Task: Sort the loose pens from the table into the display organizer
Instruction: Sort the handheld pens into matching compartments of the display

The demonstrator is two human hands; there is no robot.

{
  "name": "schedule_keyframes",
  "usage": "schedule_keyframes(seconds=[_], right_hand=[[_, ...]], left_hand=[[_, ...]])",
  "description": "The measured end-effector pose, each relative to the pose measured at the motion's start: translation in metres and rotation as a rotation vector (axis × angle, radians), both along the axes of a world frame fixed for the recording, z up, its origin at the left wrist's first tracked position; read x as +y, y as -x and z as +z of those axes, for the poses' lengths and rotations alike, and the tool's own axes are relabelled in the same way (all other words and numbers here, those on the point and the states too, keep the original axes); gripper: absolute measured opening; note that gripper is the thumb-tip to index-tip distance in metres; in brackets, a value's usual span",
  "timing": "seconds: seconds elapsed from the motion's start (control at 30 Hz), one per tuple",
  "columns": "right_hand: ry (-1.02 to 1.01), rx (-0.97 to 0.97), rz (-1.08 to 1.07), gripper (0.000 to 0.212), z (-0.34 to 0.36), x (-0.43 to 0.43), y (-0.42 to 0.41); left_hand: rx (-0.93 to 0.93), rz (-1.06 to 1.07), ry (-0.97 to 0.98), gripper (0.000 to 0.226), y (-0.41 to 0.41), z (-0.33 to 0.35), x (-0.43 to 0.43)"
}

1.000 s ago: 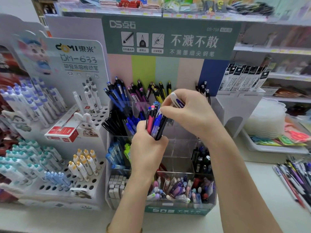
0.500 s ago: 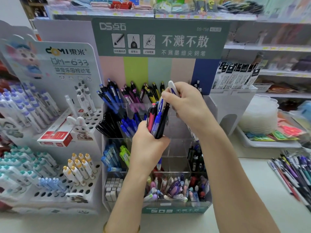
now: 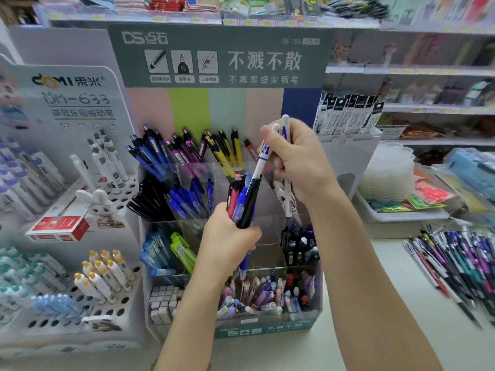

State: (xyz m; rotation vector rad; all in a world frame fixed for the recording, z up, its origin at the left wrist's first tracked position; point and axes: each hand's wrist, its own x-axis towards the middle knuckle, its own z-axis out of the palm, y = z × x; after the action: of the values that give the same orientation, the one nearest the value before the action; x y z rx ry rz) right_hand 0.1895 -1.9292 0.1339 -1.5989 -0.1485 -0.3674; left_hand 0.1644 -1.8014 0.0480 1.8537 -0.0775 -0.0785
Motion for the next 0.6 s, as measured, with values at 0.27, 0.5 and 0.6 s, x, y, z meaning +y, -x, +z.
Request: schedule_keyframes(seconds=[0.27, 0.5, 0.6], right_hand=[[0.049, -0.288, -0.48, 0.021, -0.006, -0.026, -0.008], [0.395, -0.459, -0.885, 0.022, -0.035, -0.038, -0.001], [0.68, -0.397, -0.886, 0.019, -0.051, -0.037, -0.001]], left_hand=[[0.093, -0.068, 0.115, 0.02, -0.002, -0.014, -0.005], [0.082, -0.125, 0.227, 0.013, -0.003, -0.024, -0.006], [0.104, -0.167, 0.321, 0.014, -0.002, -0.025, -0.009]])
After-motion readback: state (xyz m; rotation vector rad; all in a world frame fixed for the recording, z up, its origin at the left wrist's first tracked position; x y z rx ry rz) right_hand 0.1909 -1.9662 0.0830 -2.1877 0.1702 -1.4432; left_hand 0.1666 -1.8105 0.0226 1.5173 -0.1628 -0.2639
